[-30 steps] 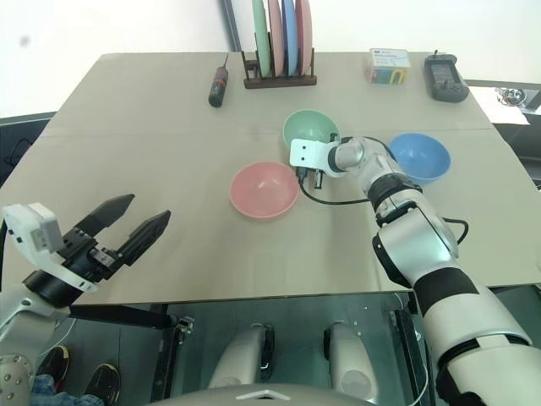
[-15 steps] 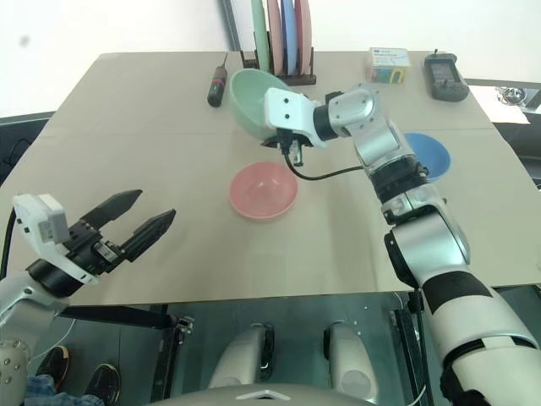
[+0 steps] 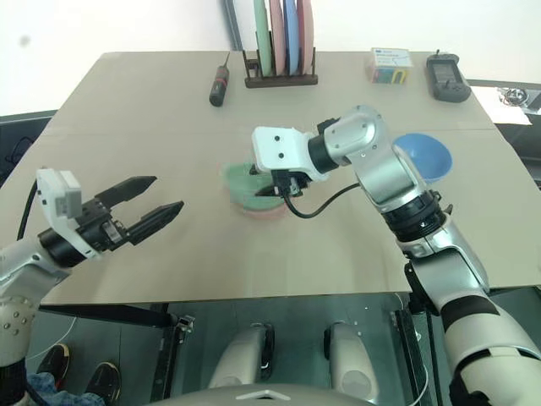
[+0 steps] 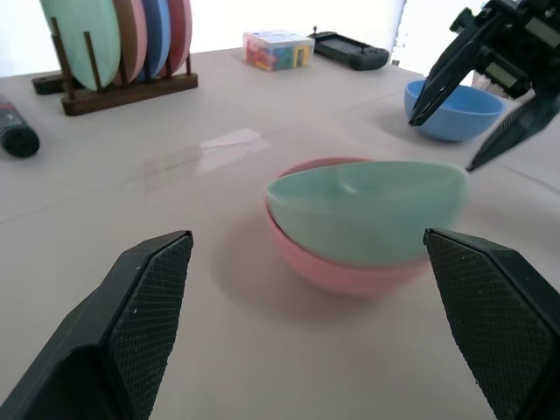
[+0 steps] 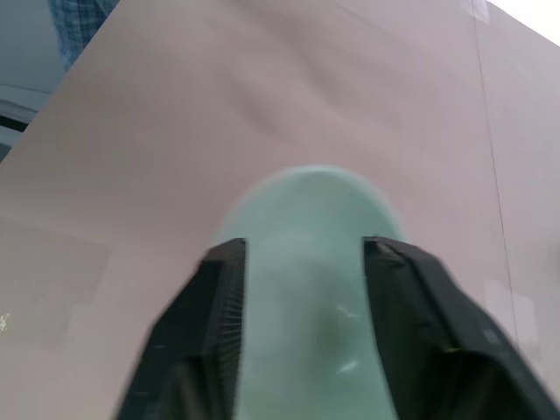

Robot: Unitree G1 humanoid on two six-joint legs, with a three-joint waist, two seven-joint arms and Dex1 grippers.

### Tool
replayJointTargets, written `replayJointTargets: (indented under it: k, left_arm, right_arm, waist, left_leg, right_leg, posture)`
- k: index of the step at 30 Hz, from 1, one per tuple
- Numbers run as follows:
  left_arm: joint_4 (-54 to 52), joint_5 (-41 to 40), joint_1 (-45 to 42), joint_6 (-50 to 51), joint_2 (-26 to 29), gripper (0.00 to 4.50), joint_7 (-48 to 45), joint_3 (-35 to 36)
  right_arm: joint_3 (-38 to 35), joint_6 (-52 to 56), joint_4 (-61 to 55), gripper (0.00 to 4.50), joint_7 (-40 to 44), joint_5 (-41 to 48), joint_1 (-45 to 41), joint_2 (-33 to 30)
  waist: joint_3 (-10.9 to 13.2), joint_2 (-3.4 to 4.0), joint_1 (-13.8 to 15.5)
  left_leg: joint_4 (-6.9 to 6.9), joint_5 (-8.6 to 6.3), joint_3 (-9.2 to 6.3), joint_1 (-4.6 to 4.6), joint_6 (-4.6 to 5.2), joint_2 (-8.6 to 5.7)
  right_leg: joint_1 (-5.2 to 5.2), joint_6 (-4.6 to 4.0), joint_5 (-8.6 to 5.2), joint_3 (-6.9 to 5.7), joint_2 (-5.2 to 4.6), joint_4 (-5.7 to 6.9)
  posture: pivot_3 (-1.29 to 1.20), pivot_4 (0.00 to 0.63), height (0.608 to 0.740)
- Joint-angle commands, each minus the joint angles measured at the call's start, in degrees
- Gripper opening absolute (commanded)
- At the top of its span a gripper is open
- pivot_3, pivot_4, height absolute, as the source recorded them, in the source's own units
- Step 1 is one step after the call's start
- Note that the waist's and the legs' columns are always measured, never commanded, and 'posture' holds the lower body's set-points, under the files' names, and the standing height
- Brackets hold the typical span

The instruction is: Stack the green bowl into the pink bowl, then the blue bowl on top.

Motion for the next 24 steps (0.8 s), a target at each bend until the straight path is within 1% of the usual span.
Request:
replayJointTargets:
  k: [1,5,6,10,13,15,18,24]
  left_arm:
    - [2.4,1.4,-4.4,-2.2,0.4,4.5,-2.0,-3.3]
    - [5.3,3.1,-12.5,-3.2,-1.8,4.5,-3.1,-10.5]
    - [6.2,3.6,-14.9,-3.5,-2.7,4.5,-3.5,-12.5]
    - [10.4,5.7,-23.9,-4.6,-6.2,4.5,-5.9,-19.3]
    - [13.5,7.1,-29.2,-5.6,-8.6,4.5,-7.9,-22.7]
    - [15.8,7.9,-32.7,-6.2,-10.2,4.5,-9.1,-24.5]
    - [18.5,8.9,-36.0,-7.1,-11.9,4.5,-10.7,-26.0]
    - [21.6,10.4,-40.0,-8.5,-14.7,4.5,-12.6,-27.6]
  right_arm:
    - [-3.3,4.0,-3.5,3.89,-3.3,1.6,0.8,-1.2]
    - [-8.5,7.0,-2.2,3.89,-10.6,0.5,4.1,-4.6]
    - [-10.3,8.2,-1.8,3.89,-12.8,0.3,5.5,-5.5]
    - [-17.1,10.8,0.8,3.89,-22.6,-0.9,12.7,-9.1]
    - [-20.6,10.9,2.9,3.89,-28.3,-2.0,17.2,-11.8]
    - [-22.5,11.4,3.4,3.89,-31.5,-2.6,19.6,-13.3]
    - [-24.2,12.0,3.7,3.89,-34.7,-2.2,21.2,-13.8]
    - [-24.4,10.9,6.1,3.89,-37.4,-1.7,22.3,-13.6]
  waist:
    - [0.0,0.0,0.0]
    - [0.0,-0.02,0.7]
    - [0.0,-0.04,1.4]
    - [0.0,-0.11,1.8]
    - [0.0,-0.09,1.5]
    - [0.0,-0.07,1.3]
    - [0.0,-0.06,0.4]
    - [0.0,-0.06,-0.1]
  left_leg:
    - [0.0,0.0,0.01,0.0,0.0,0.0]
    - [0.02,0.0,-0.04,-0.02,0.0,-0.04]
    - [0.07,0.0,-0.05,-0.04,0.0,-0.05]
    - [0.09,0.0,-0.04,-0.08,0.0,-0.08]
    - [0.09,0.0,-0.02,-0.11,0.01,-0.09]
    - [0.05,0.0,0.02,-0.12,0.01,-0.09]
    - [0.05,0.0,0.05,-0.12,0.02,-0.08]
    - [0.07,0.01,0.06,-0.08,0.02,-0.08]
  right_leg:
    - [0.0,0.0,0.0,0.01,0.0,0.0]
    - [0.04,0.01,0.01,-0.04,-0.02,-0.01]
    - [0.06,0.01,0.01,-0.05,-0.03,-0.03]
    - [0.1,0.03,0.02,-0.06,-0.05,-0.1]
    - [0.08,0.03,0.02,-0.04,-0.04,-0.11]
    - [0.03,0.03,0.02,0.02,-0.04,-0.09]
    - [0.0,0.04,0.02,0.07,-0.02,-0.07]
    - [0.02,0.06,0.02,0.12,-0.01,-0.02]
  posture:
    - [0.0,0.15,0.74]
    - [0.0,0.15,0.74]
    - [0.0,0.15,0.74]
    - [0.0,0.15,0.74]
    - [0.0,0.15,0.74]
    - [0.0,0.15,0.74]
    - [0.0,0.15,0.74]
    - [0.0,0.15,0.74]
